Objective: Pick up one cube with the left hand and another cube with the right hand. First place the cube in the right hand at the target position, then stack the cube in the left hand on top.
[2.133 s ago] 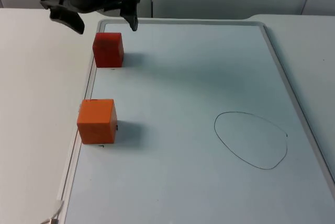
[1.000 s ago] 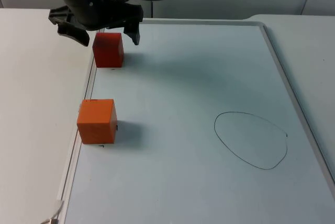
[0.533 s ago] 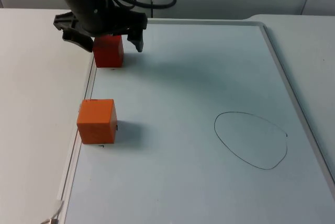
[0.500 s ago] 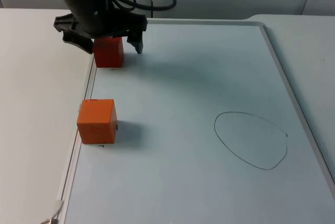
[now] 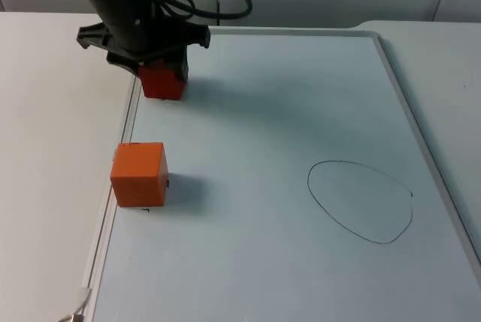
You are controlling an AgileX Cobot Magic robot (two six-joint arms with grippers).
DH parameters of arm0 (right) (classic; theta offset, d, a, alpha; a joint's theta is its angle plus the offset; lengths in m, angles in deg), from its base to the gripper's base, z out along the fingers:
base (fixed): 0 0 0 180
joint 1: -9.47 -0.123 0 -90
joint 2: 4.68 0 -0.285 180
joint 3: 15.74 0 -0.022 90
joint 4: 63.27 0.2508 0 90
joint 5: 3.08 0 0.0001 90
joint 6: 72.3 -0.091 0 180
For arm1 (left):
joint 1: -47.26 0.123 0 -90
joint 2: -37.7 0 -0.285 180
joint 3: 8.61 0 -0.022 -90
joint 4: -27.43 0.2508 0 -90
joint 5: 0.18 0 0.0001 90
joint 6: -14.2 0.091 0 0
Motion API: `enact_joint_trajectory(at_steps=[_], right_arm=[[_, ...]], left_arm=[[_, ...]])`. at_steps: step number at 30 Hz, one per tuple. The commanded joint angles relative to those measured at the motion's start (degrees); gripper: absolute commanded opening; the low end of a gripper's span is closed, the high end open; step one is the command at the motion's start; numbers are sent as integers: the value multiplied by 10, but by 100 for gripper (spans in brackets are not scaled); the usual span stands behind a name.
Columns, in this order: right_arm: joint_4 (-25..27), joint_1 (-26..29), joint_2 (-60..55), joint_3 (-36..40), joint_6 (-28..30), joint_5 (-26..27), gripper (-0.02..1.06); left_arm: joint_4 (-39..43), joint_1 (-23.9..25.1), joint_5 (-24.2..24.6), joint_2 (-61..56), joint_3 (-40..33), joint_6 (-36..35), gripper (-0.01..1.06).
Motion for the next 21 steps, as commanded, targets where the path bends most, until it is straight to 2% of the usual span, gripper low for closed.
enact_joint_trajectory(at_steps=[1,10,15,21], right_arm=[[1,5,2,2,0,5,99],[1,5,2,2,0,5,99],[1,5,2,2,0,5,99],[1,5,2,2,0,5,99]], left_arm=[[-2,-4,12,-23,2,-1,1],[44,-4,51,-171,2,0,0],[77,-4,137,-324,-1,0,0],[113,-4,168,-451,-27,0,0]])
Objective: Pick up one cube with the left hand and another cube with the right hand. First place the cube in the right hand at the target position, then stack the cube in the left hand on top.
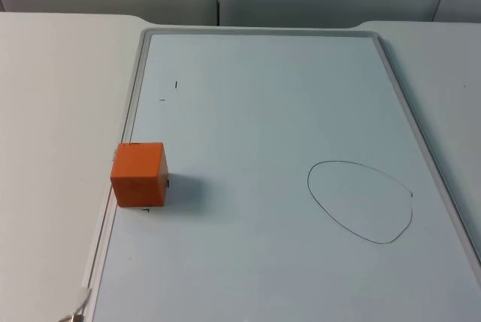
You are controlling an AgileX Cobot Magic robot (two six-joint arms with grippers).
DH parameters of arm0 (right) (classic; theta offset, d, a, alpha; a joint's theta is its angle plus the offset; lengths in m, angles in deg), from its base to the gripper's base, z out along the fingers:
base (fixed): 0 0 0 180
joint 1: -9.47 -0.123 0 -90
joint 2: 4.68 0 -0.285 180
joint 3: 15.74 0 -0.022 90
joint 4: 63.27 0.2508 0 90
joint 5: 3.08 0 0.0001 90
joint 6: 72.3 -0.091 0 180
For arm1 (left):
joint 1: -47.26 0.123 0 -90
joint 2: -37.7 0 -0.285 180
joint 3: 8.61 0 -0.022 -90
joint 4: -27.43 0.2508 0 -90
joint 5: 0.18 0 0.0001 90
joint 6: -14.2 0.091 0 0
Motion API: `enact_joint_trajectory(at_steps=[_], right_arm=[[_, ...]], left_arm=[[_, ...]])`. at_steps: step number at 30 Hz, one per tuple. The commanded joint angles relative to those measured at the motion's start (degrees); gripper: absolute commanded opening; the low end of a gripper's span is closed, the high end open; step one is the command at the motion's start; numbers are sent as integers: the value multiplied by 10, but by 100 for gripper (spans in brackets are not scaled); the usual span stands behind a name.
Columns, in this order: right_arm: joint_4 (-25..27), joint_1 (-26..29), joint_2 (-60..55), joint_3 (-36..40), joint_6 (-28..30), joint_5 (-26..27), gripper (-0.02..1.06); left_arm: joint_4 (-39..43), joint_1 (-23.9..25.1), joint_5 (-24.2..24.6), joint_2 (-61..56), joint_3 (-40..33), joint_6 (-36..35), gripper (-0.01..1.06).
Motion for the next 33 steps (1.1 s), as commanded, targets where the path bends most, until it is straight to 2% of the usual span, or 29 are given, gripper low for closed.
enact_joint_trajectory(at_steps=[1,5,6,11,12,14,16,17,18,21,28,33], right_arm=[[1,5,2,2,0,5,99],[1,5,2,2,0,5,99],[1,5,2,2,0,5,99],[1,5,2,2,0,5,99],[1,5,2,2,0,5,99],[1,5,2,2,0,5,99],[1,5,2,2,0,5,99],[1,5,2,2,0,5,99],[1,5,2,2,0,5,99],[1,5,2,2,0,5,99],[1,5,2,2,0,5,99],[1,5,2,2,0,5,99]], left_arm=[[20,-4,14,-55,-21,0,0],[60,-4,8,-165,-101,-2,0],[60,-4,8,-165,-101,-2,0],[76,-4,-28,-294,-266,-12,0],[76,-4,-28,-294,-266,-12,0],[73,-4,-42,-358,-347,-27,0],[73,-4,-55,-395,-399,-35,0],[73,-4,-55,-395,-399,-35,0],[75,-4,-69,-439,-449,-47,0],[75,-4,-101,-524,-527,-49,0],[76,-4,-79,-649,-606,-50,0],[77,-4,-75,-677,-610,-50,0]])
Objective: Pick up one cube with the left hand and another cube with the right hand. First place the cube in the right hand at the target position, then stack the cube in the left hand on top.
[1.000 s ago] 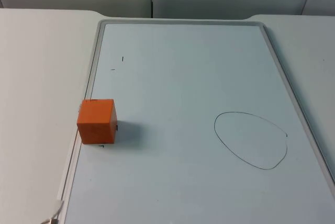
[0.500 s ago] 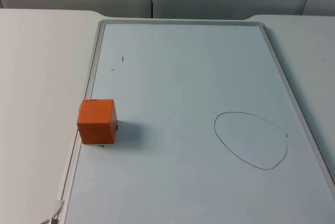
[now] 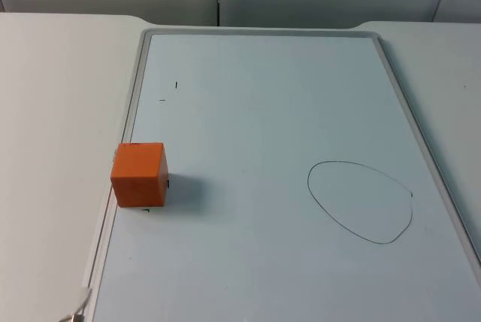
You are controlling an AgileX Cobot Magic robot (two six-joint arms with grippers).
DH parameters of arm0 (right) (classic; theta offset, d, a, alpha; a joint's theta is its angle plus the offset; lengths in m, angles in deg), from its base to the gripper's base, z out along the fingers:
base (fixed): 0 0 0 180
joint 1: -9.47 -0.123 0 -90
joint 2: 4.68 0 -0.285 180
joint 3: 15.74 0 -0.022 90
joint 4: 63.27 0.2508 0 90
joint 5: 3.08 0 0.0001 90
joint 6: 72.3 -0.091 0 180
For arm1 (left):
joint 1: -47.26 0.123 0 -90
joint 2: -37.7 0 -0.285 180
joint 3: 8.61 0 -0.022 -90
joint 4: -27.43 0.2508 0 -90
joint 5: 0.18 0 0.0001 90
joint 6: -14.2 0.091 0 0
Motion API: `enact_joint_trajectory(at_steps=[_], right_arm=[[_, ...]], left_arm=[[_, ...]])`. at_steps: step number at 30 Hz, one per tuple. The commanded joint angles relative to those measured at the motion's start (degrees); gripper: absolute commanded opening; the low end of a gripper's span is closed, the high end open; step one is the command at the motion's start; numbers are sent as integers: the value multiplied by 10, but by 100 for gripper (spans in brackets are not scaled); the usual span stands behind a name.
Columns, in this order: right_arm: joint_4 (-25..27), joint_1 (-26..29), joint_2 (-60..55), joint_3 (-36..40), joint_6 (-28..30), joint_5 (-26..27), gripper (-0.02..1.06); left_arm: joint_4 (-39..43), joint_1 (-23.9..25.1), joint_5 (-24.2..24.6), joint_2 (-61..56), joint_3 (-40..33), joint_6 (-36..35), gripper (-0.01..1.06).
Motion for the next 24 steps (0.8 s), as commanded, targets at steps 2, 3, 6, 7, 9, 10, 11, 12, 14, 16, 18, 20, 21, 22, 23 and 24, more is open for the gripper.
enact_joint_trajectory(at_steps=[2,3,6,7,9,10,11,12,14,16,18,20,21,22,23,24], right_arm=[[1,5,2,2,0,5,99],[1,5,2,2,0,5,99],[1,5,2,2,0,5,99],[1,5,2,2,0,5,99],[1,5,2,2,0,5,99],[1,5,2,2,0,5,99],[1,5,2,2,0,5,99],[1,5,2,2,0,5,99],[1,5,2,2,0,5,99],[1,5,2,2,0,5,99],[1,5,2,2,0,5,99],[1,5,2,2,0,5,99],[1,5,2,2,0,5,99],[1,5,2,2,0,5,99],[1,5,2,2,0,5,99],[1,5,2,2,0,5,99]], left_arm=[[1,-4,-7,-13,-4,-5,0],[1,-4,-7,-13,-4,-5,0],[1,-4,-7,-13,-4,-5,0],[1,-4,-7,-13,-4,-5,0],[1,-4,-7,-13,-4,-5,0],[1,-4,-7,-13,-4,-5,0],[1,-4,-7,-13,-4,-5,0],[1,-4,-7,-13,-4,-2,0],[1,-4,-7,-13,-4,-2,0],[1,-4,-9,-13,-4,-1,0],[2,-4,-9,-13,-4,-1,0],[5,-4,-9,-13,-4,-1,0],[5,-4,-9,-13,-4,-1,0],[5,-4,-9,-13,-4,-1,0],[5,-4,-9,-13,-4,-1,0],[5,-4,-9,-13,-4,-1,0]])
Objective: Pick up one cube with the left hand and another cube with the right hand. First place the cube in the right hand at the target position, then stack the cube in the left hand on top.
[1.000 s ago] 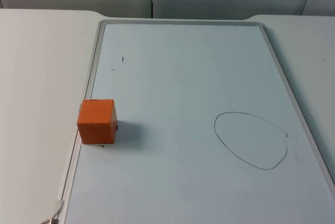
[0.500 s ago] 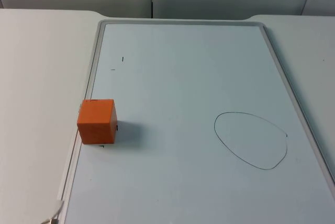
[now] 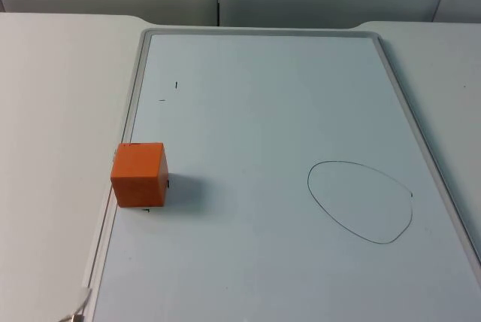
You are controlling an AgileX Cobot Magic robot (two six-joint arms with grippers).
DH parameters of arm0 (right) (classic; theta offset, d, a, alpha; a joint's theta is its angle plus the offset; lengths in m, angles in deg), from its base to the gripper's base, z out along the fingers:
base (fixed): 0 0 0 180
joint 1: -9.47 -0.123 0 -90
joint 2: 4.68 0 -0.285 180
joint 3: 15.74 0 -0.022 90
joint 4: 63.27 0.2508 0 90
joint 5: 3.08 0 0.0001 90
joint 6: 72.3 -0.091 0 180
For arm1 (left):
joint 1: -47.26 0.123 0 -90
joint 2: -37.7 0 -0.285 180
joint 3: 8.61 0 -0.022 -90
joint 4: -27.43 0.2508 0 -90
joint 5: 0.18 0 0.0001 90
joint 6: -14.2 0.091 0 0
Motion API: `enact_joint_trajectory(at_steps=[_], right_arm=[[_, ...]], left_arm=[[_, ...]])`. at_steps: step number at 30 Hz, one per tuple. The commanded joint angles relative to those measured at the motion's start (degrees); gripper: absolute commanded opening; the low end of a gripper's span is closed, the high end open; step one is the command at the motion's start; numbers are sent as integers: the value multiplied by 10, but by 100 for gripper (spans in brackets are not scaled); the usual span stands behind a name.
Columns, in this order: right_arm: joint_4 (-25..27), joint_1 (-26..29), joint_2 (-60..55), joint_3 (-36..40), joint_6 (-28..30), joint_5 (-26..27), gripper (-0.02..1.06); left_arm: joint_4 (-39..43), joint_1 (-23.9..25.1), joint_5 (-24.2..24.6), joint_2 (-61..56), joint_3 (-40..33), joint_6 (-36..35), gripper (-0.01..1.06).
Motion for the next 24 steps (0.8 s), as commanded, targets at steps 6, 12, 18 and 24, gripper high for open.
enact_joint_trajectory(at_steps=[6,12,18,24], right_arm=[[1,5,2,2,0,5,99],[52,5,2,-12,74,26,99],[140,5,-77,-49,148,115,99],[303,5,-291,-168,283,208,99]], left_arm=[[0,-4,-9,-3,-4,-1,0],[-1,-4,-9,-3,-4,-1,0],[-1,-4,-9,-3,-4,-1,0],[-1,-4,-7,-3,-4,-1,0]])
